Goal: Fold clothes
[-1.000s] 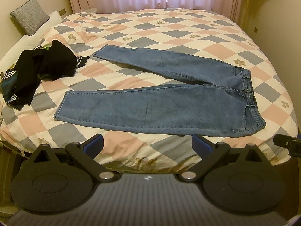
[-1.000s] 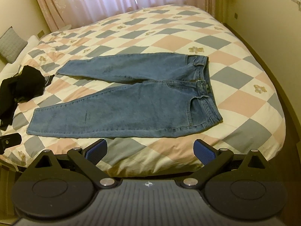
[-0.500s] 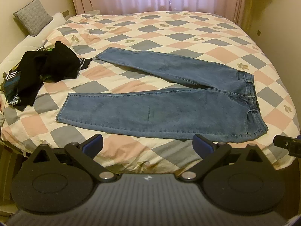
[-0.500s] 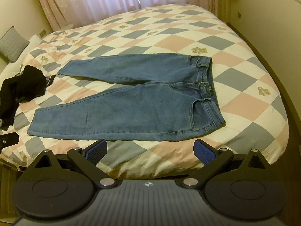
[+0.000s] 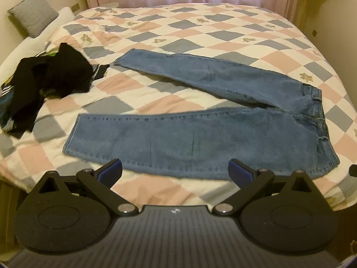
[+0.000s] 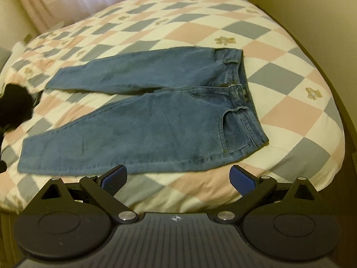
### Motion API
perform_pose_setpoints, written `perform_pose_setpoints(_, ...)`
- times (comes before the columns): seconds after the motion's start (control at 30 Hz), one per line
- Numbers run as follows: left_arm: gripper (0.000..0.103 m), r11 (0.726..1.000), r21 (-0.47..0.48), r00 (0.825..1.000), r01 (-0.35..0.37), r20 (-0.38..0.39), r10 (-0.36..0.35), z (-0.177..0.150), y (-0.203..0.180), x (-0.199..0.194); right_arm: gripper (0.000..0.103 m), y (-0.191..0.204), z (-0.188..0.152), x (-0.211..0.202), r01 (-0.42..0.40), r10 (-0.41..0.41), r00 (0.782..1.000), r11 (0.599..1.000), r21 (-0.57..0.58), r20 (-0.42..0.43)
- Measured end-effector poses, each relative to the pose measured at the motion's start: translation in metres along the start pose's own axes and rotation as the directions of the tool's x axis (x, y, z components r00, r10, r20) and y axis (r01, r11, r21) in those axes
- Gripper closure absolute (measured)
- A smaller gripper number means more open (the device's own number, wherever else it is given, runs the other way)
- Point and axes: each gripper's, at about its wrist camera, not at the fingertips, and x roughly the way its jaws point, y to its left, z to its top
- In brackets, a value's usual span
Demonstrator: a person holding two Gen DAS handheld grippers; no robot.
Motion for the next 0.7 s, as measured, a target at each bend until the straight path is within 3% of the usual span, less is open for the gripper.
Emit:
perform_pose_setpoints(0.17,0.003,0.997,0.06,0.999,0.046,-0.009,-0.046,0.051,0.009,0.052,0.009,0.003,0.04,0.033,0.004,-0.004,1.0,0.998,0.055,-0.006)
perform_pose_setpoints(0.4,0.004,0.971,0.197,0.991,0.133,-0.06,-0.124,0.122,0.025,0.146,0.025,0.019,0.08,0.081,-0.11,0.098,0.992,0.98,0.168,0.077)
perform_pose_setpoints(0.53,0.007,0.942,0.286,0.984,0.174,-0.075,-0.159,0.158,0.032,0.217,0.035,0.018,0.101,0.126,-0.118,0.093,0.989,0.962,0.245,0.113)
perform_pose_setpoints(0.7,0.017,0.884,0.41,0.975,0.224,-0.095,-0.203,0.2,0.036,0.305,0.038,0.013,0.13,0.188,-0.07,0.056,0.996,0.976,0.208,0.069)
